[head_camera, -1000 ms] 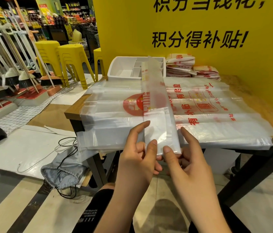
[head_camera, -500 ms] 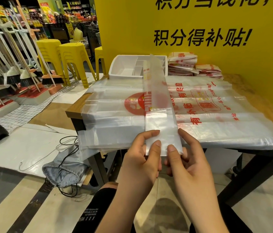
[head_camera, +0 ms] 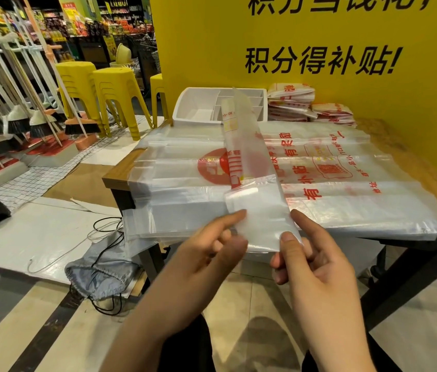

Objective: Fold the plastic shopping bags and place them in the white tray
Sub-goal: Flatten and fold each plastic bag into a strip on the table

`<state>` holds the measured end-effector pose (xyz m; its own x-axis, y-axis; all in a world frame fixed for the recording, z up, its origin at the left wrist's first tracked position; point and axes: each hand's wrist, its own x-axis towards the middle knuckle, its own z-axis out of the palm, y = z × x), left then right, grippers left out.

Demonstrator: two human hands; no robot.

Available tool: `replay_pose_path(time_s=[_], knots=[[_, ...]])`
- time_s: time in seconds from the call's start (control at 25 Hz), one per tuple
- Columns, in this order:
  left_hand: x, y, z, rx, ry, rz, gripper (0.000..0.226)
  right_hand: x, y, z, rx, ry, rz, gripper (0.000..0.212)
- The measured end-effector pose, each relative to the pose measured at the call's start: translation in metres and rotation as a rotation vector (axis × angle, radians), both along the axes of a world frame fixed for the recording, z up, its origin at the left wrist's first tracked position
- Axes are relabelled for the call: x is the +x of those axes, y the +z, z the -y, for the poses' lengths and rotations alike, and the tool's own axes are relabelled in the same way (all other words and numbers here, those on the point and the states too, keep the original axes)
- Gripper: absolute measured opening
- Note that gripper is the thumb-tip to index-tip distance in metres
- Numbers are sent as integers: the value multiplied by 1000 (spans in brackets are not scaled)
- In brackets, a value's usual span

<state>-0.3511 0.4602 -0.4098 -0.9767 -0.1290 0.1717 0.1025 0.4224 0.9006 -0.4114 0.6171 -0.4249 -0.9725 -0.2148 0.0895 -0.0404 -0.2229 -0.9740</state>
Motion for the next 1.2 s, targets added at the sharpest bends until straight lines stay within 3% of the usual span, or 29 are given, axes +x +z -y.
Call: replay_pose_path(time_s=[0.12,0.24,0.36,0.48,0.68,0.76,0.8,0.92,1.0,1.2], knots=[[1,3,34,-475,25,-83,72,1,5,-3,-39,-6,30,37],[-36,8,37,-710,67,-194,52,3,6,0,-47,-10,49,37],[-70,5,38,-775,15,-228,59,5,10,4,-52,5,75,36],[-84,-3,45,-789,-49,-321,51,4,14,1,-39,25,77,36],[-89,-2,48,-799,-92,-374,58,1,14,-10,99,110,39,44],[-89,-3,51,-764,-94,-371,57,-7,23,-26,240,224,-81,69],[-89,-2,52,-741,-94,-358,58,-15,29,-37,420,260,-202,78],[-89,1,56,-668,-80,-329,51,-53,45,-47,1032,151,-748,70],[-90,5,56,-614,-84,-320,41,-80,50,-31,1066,142,-971,49],[-87,16,48,-482,-87,-307,25,-117,41,-1,1005,215,-1040,36]])
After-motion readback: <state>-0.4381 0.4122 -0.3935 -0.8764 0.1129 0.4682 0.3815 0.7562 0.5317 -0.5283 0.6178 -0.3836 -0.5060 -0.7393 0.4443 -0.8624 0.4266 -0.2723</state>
